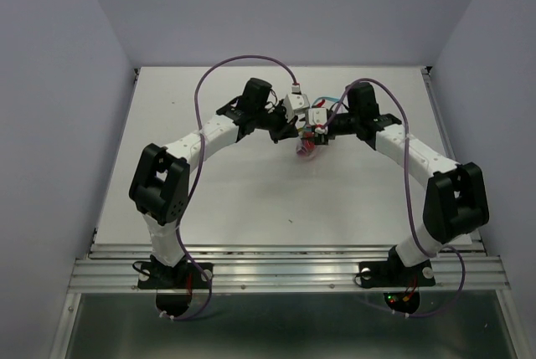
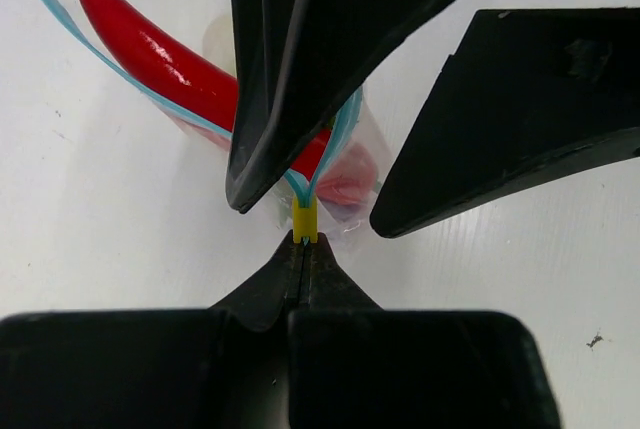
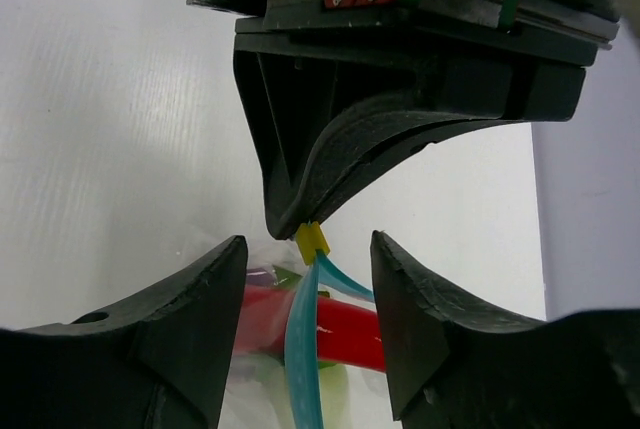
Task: Place the food in the zip-top bag and seal the zipper
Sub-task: Adjust the zipper food storage bag at the center of the board.
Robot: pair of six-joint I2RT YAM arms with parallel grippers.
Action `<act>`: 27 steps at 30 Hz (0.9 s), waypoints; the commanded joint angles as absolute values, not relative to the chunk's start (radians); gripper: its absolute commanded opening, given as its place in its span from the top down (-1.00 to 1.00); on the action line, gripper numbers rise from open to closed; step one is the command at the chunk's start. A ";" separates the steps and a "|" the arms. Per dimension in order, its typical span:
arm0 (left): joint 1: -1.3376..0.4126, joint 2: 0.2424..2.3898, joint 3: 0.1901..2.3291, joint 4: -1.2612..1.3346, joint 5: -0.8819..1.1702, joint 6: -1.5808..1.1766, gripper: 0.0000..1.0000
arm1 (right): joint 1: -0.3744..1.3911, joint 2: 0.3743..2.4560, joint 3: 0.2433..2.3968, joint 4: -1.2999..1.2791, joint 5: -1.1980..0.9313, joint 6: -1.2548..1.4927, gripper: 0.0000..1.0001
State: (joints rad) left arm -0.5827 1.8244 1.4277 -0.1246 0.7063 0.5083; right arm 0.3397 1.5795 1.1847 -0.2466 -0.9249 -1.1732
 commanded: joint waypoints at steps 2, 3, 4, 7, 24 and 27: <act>-0.588 1.773 1.456 -0.095 0.729 0.522 1.00 | 0.333 1.612 1.215 -0.173 -0.945 -1.146 -0.09; -0.588 1.773 1.456 -0.094 0.729 0.520 1.00 | 0.333 1.615 1.215 -0.175 -0.949 -1.146 -0.07; -0.589 1.773 1.456 -0.095 0.732 0.523 1.00 | 0.333 1.618 1.215 -0.175 -0.953 -1.146 -0.05; -0.589 1.775 1.456 -0.092 0.727 0.526 1.00 | 0.333 1.628 1.212 -0.175 -0.962 -1.149 0.01; -0.592 1.767 1.463 -0.084 0.672 0.488 1.00 | 0.333 1.651 1.226 -0.184 -0.971 -1.147 0.89; -0.592 1.752 1.451 -0.086 0.644 0.470 1.00 | 0.333 1.646 1.227 -0.184 -0.950 -1.149 0.99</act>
